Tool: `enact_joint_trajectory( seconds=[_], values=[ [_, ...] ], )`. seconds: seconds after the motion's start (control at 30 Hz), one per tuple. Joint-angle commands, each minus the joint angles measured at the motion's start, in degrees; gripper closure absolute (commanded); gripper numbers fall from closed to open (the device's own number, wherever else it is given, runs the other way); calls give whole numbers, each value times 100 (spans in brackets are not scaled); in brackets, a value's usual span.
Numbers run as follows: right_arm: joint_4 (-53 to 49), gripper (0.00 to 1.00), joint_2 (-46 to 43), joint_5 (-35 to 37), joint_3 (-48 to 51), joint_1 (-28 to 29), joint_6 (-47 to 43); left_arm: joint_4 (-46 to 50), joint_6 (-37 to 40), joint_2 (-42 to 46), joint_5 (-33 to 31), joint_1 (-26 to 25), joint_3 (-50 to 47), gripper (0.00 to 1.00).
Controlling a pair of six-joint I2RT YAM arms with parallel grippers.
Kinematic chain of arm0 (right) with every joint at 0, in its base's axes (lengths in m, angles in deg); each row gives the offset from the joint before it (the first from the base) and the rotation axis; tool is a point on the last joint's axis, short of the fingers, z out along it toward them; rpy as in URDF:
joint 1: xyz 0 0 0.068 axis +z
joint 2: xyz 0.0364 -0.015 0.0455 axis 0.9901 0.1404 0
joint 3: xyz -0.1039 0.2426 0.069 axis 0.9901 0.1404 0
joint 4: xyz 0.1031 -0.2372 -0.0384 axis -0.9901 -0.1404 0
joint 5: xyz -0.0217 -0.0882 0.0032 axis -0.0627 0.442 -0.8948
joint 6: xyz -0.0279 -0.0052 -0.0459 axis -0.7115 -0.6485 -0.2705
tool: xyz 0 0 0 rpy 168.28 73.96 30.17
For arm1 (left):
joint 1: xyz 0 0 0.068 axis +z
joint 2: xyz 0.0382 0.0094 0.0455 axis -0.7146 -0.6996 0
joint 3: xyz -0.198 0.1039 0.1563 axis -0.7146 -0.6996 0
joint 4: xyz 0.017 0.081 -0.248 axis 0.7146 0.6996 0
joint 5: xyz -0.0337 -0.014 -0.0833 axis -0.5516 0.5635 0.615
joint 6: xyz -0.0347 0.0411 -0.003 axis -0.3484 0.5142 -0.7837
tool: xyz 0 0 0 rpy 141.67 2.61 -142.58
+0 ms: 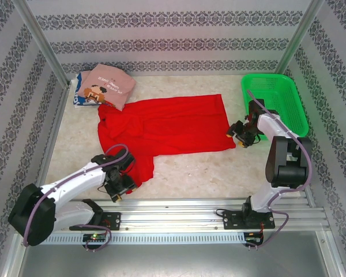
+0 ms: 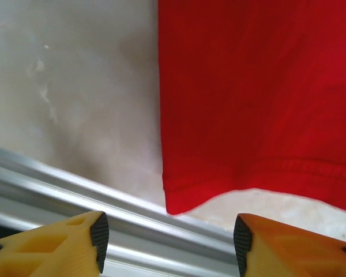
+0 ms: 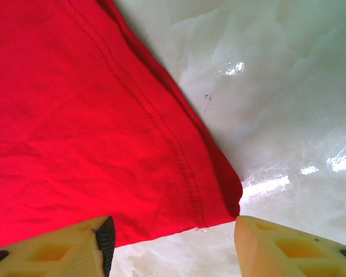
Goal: Fold and stack the t-shirts
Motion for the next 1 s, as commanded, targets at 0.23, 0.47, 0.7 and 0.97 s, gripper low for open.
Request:
enact_joint_trajectory(
  seconds=[0.23,0.47,0.7,0.97],
  values=[
    [-330,42,-207,-127,-114,202,-261,-1213,-341,-595,-512,-87,-368,53],
    [-721,42,-103,278,-222,522,-311,-924,-166,-490,-673,-87,-226,100],
    [-857,41,-225,640,-29,515,-244,-465,-325,318,-735,-87,-200,100],
    [-636,41,-259,699,346,394,-225,-185,-406,839,-914,-87,-135,100]
  ],
)
